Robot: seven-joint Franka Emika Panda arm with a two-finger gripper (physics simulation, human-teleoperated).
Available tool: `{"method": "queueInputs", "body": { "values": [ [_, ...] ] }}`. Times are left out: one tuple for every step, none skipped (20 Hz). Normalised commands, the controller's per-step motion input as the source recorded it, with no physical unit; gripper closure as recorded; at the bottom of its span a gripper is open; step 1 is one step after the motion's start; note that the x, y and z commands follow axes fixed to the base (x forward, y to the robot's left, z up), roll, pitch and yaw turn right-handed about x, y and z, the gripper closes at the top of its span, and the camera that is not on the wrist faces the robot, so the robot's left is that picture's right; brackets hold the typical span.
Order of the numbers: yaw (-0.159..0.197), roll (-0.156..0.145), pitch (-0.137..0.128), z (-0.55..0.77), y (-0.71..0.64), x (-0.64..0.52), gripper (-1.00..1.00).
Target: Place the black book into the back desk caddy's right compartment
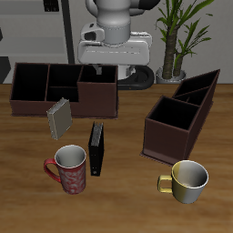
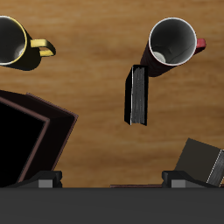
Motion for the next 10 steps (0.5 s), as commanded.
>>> {"method": "queueInputs", "body": {
  "values": [
    [0.025,-0.068,-0.044,-0.02,-0.09,0.20,-1.00],
    [0.000,0.031,0.017,-0.08,0.01,0.19,-1.00],
    [-0.032,-0.024,0.044,-0.11,-0.16,0.28,-1.00],
    [0.037,-0.042,-0.041,-0.04,-0.10,0.36,-1.00],
    [-0.006,-0.057,0.014,-0.04,-0.15,0.36,-1.00],
    [-0.066,-0.068,0.016,0.02,-0.21,0.30,-1.00],
    [0.045,0.043,-0.074,0.10,-0.01,0.27,-1.00],
    [0.003,-0.051,-0.007,0.05,-0.21,0.23,-1.00],
    [0.051,0.016,-0.042,0.06,-0.08,0.25,-1.00],
    [0.100,0.013,-0.058,0.05,-0.11,0.19,-1.00]
  ]
}}
